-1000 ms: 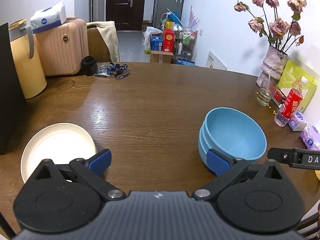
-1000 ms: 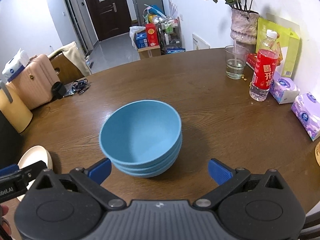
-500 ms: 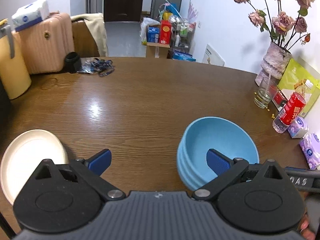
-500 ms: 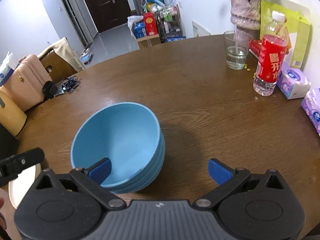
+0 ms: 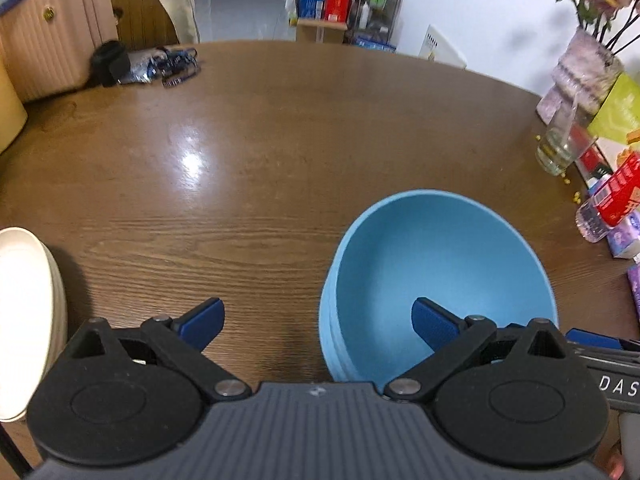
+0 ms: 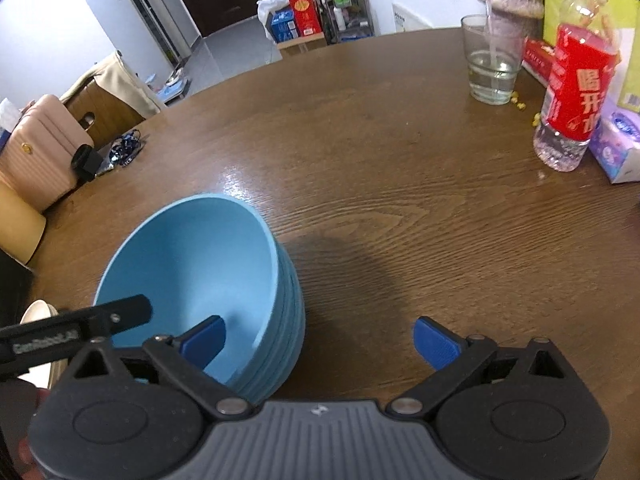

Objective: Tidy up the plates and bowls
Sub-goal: 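Close both grippers on the rim of the blue bowl stack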

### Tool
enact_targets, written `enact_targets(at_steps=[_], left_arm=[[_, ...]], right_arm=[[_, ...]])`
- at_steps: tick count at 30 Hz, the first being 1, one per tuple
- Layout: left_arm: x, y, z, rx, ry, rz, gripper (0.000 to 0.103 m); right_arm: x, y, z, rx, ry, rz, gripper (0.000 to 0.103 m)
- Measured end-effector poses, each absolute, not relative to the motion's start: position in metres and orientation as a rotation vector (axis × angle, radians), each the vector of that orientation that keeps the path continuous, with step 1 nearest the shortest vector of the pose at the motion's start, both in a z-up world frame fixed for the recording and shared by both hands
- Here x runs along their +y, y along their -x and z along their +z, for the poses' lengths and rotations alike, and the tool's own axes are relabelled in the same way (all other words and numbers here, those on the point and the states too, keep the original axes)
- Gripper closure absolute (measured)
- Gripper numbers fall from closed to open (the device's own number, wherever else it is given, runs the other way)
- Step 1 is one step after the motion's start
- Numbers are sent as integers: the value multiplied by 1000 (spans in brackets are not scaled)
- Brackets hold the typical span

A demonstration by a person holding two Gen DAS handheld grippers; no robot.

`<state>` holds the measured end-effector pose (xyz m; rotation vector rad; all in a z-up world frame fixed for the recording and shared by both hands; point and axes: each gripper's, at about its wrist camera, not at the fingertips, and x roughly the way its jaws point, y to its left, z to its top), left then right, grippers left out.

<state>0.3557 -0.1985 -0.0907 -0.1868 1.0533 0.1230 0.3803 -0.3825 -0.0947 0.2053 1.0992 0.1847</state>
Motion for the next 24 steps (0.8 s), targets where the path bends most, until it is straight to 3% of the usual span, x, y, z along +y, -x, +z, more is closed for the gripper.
enact_targets(at_steps=[5,11,16,21,24], left_arm=[[-198,-370,-105,1101,210,124,14],[-188,-385,-125,1158,281,129,30],[-182,-388,-130,1159,345,105,35],[-174,-392,-136,1156,437,58,44],[-170,-391,-137,1140,480,28,56]], right_arm=[[-385,-391,-108,1134,-237,209,10],[-384,-402,-124,1179,-271,233,25],[-384,-407,-131,1191,-313,276,34],[-378,-412,-138,1210,-368,349,62],[-375,-414,-142,1217,-378,373,64]])
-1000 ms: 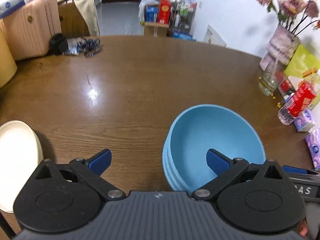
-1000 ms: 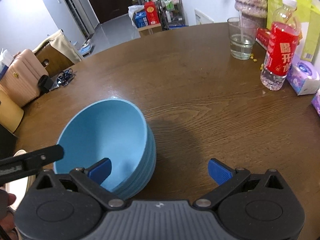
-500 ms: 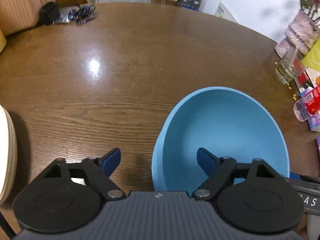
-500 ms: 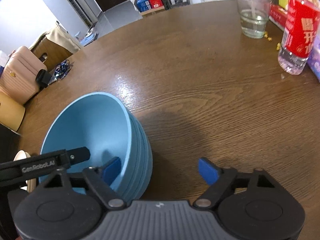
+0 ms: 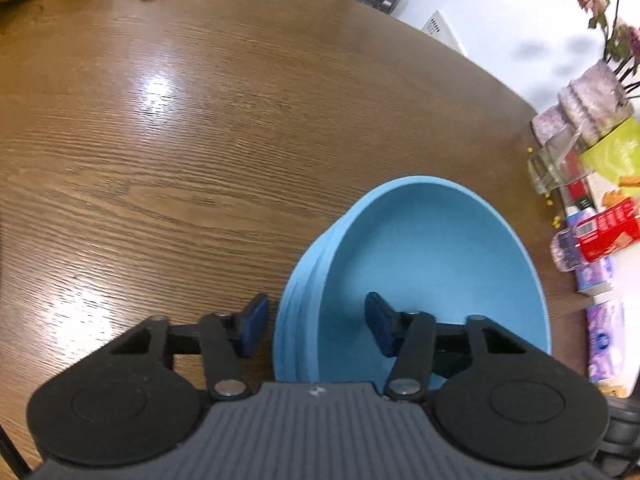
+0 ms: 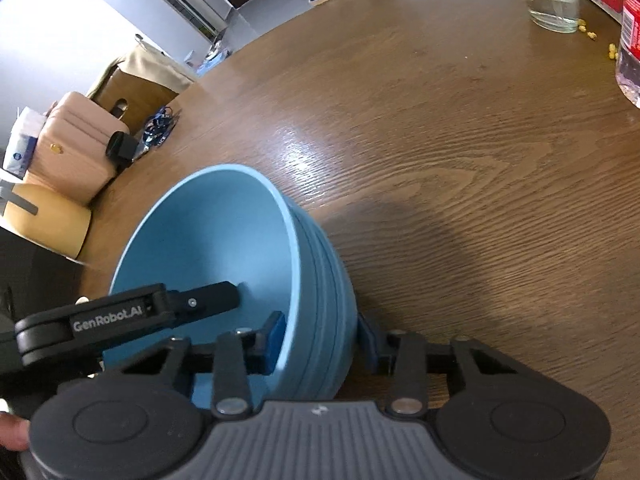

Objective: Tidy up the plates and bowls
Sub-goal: 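Close both grippers on the rim of the blue bowl stack, then lift and carry the bowl stack with both grippers toward the cream plates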

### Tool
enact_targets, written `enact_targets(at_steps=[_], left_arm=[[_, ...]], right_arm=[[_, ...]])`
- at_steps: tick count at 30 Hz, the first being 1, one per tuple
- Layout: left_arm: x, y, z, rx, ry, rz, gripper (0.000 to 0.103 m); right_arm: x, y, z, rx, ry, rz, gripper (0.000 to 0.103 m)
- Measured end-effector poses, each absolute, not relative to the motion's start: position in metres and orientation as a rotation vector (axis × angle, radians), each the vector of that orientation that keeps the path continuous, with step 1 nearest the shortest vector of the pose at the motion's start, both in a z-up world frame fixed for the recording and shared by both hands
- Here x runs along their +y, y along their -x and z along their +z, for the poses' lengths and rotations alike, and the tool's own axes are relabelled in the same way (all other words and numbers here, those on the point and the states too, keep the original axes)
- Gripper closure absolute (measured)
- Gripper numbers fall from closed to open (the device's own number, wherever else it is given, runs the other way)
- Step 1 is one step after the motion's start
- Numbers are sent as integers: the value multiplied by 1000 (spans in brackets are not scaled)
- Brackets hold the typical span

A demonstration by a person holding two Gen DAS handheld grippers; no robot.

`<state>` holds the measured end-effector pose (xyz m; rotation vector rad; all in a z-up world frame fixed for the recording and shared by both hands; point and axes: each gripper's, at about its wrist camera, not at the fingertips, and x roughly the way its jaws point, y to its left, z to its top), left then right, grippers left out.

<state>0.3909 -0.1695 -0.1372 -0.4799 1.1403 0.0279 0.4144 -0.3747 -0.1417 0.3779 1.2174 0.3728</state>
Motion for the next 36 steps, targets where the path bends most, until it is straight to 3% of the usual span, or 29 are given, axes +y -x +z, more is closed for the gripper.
enact_targets(at_steps=[19,36], left_arm=[[-157,-365,-108,1059,435,5,57],[-31,-297,-69,961,506,96,57]], right_arm=[[-359,-391,-112,1132,-379,355,65],[-236,-350,-72,1078,-318,455,66]])
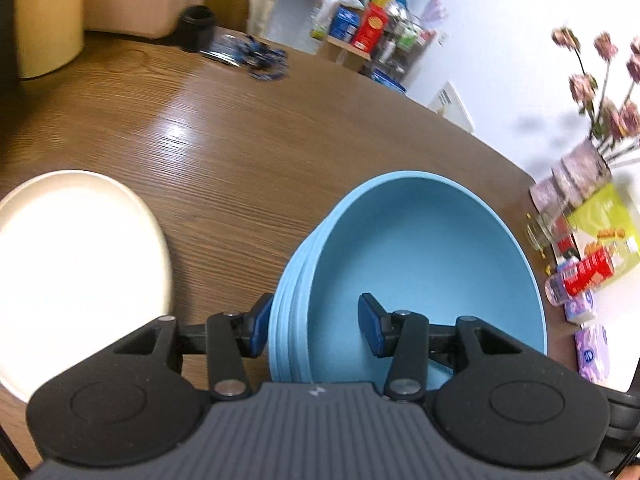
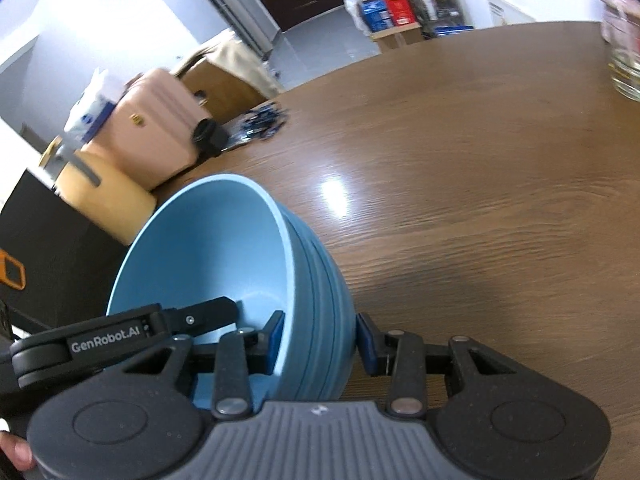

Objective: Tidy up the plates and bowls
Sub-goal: 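Lift and carry the bowl stack with both grippers toward the cream plates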

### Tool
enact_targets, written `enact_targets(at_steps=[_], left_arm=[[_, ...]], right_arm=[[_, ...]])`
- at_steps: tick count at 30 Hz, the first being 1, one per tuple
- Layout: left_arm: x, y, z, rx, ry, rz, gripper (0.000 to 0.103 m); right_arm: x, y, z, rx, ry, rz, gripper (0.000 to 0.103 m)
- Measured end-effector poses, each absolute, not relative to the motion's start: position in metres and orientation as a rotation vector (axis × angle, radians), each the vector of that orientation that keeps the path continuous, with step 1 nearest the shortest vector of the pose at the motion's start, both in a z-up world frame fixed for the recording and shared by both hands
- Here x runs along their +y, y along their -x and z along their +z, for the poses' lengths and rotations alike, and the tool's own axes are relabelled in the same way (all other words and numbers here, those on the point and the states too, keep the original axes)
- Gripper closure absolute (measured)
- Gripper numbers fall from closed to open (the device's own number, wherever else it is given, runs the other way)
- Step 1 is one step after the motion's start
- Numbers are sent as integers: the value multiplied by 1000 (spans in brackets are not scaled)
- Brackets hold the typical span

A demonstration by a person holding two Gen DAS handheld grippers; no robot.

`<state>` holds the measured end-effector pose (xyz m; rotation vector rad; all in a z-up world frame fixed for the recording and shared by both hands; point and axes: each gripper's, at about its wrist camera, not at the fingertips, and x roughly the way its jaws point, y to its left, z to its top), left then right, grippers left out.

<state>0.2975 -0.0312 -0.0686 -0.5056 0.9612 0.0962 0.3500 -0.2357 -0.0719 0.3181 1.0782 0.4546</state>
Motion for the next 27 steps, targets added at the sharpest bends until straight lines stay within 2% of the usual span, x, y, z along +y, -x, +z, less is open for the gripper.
enact_targets(at_steps=[15,27], left_arm=[[86,-247,-60,912,561,223,57],[146,-231,-70,942,545,261,57]], right_arm=[[-116,-325,-62,1092,-258,579,69],[-53,-317,-78,1134,-275,609,69]])
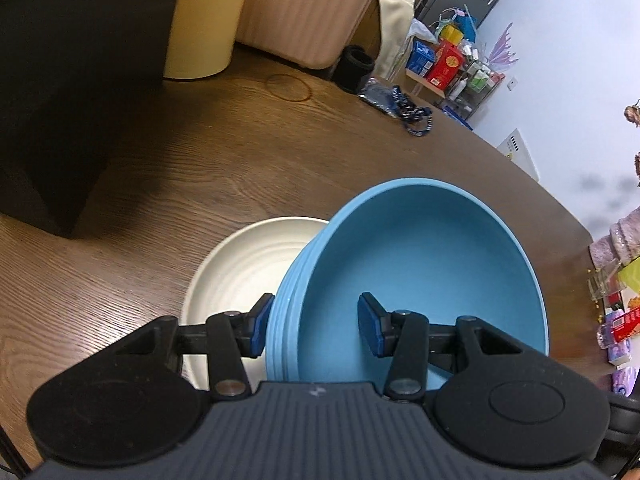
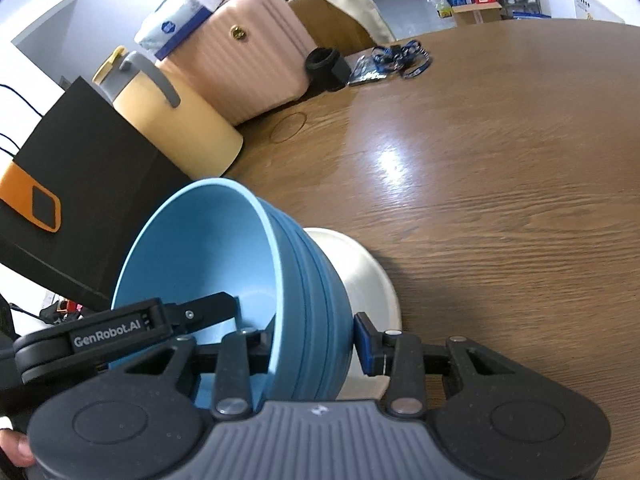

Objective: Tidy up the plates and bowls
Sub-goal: 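Lift and carry the bowl stack with both grippers toward the cream plates, then lower the bowl stack onto the cream plates and open both grippers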

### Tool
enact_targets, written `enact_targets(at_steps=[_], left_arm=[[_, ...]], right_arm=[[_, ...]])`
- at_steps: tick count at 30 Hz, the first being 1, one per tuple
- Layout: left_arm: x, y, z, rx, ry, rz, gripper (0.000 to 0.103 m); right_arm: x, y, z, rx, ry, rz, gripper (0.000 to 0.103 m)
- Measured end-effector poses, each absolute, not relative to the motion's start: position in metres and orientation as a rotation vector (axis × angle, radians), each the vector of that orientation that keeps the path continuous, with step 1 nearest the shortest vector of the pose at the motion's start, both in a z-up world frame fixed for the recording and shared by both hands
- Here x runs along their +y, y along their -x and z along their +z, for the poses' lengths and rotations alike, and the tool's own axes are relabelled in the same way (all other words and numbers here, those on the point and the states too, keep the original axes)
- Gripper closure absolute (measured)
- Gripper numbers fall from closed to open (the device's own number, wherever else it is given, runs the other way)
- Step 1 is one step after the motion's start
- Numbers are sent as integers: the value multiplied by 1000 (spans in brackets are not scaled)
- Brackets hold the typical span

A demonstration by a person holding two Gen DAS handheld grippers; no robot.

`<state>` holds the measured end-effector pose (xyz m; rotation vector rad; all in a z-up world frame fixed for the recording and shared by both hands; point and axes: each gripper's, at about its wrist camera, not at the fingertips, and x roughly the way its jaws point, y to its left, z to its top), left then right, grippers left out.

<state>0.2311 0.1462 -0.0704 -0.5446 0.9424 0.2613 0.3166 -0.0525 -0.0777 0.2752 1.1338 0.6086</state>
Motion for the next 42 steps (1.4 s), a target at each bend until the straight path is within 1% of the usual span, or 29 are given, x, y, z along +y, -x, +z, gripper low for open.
enact_targets(at_steps=[8,20,30,31,33,35,37,39,40,41,42], left_arm=[[165,-234,-85,988,550,263,58],[168,-248,-100,1025,548,255,58],[166,-250,-97,1028,538,259,57],[166,-250,-97,1027,537,260,56],[166,-250,-95,1020,531,261,50],[167,-248,-92,1006,520,270,39],[168,-246,-88,990,509,278,33],[169,-243,-83,971,498,286,27],[169,-242,-80,962,493,289,22],[169,-239,-77,948,487,296,16],[170,-236,-75,937,480,303,14]], right_arm=[[-31,-323,-91,1182,-267,588,69],[-28,-333,-102,1205,-266,555,70],[-28,-339,-108,1219,-282,552,70],[-28,-339,-109,1221,-284,551,70],[-29,-340,-108,1218,-283,550,70],[-31,-338,-105,1199,-282,558,69],[-33,-337,-99,1172,-268,562,66],[-34,-335,-93,1147,-252,565,51],[-33,-334,-90,1136,-243,566,47],[-33,-332,-87,1121,-233,568,40],[-34,-330,-84,1109,-226,569,31]])
